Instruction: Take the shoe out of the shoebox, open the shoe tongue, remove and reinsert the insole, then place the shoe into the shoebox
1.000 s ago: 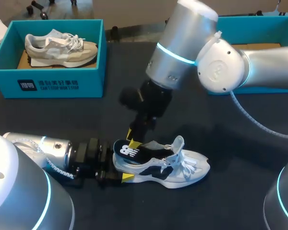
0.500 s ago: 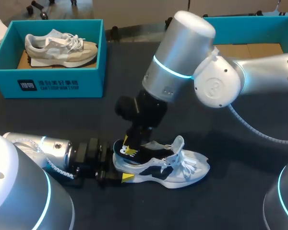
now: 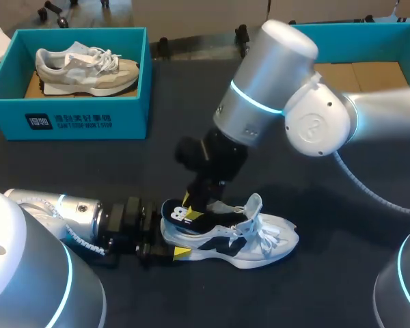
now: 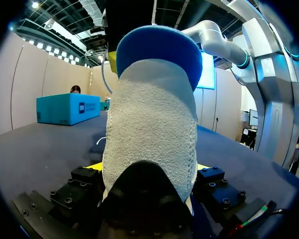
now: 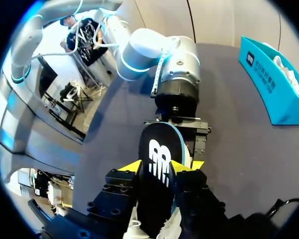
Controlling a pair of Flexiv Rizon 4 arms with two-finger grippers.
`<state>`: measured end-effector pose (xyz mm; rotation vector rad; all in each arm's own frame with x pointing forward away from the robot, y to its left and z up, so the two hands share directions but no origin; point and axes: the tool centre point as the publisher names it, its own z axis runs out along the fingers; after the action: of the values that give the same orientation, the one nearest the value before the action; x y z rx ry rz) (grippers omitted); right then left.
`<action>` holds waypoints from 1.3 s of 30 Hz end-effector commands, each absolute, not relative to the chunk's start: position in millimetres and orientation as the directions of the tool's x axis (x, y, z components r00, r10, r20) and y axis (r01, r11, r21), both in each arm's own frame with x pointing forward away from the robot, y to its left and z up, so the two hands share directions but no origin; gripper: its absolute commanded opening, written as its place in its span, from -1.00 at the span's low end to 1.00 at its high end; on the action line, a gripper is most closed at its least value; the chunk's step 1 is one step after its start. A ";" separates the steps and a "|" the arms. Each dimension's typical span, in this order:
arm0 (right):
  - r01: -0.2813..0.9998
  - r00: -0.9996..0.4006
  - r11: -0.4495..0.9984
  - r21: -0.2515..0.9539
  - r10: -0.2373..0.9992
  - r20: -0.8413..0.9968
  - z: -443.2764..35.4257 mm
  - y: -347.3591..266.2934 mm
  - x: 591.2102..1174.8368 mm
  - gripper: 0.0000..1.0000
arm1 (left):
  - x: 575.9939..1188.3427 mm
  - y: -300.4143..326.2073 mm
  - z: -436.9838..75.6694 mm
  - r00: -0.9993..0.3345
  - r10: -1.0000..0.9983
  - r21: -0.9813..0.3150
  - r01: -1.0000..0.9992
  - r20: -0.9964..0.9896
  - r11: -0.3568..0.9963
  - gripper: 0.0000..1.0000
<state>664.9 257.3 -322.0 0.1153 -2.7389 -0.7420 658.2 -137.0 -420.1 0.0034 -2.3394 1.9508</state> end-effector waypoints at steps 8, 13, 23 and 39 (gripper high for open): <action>0.032 -0.918 0.837 0.546 -0.192 0.348 -341.6 269.4 657.1 -0.56 | 659.9 -136.0 -423.7 -0.996 0.057 -0.981 -0.063 0.075 0.183 -1.00; 0.037 -0.916 0.830 0.557 -0.194 0.350 -342.7 268.9 648.7 -1.00 | 659.9 -136.0 -423.7 -0.996 0.057 -0.981 -0.063 0.075 0.183 -1.00; 0.032 -0.919 0.838 0.545 -0.189 0.345 -320.7 257.7 641.1 -1.00 | 659.9 -136.0 -423.7 -0.996 0.057 -0.981 -0.063 0.075 0.183 -1.00; -0.029 -0.891 0.838 0.544 -0.269 0.365 -286.4 228.2 665.7 -1.00 | 659.9 -136.0 -423.7 -0.996 0.057 -0.981 -0.063 0.075 0.183 -1.00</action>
<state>660.3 233.9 -292.7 0.2128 -2.5873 -0.7624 658.1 -137.0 -420.1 0.0032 -2.3393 1.9508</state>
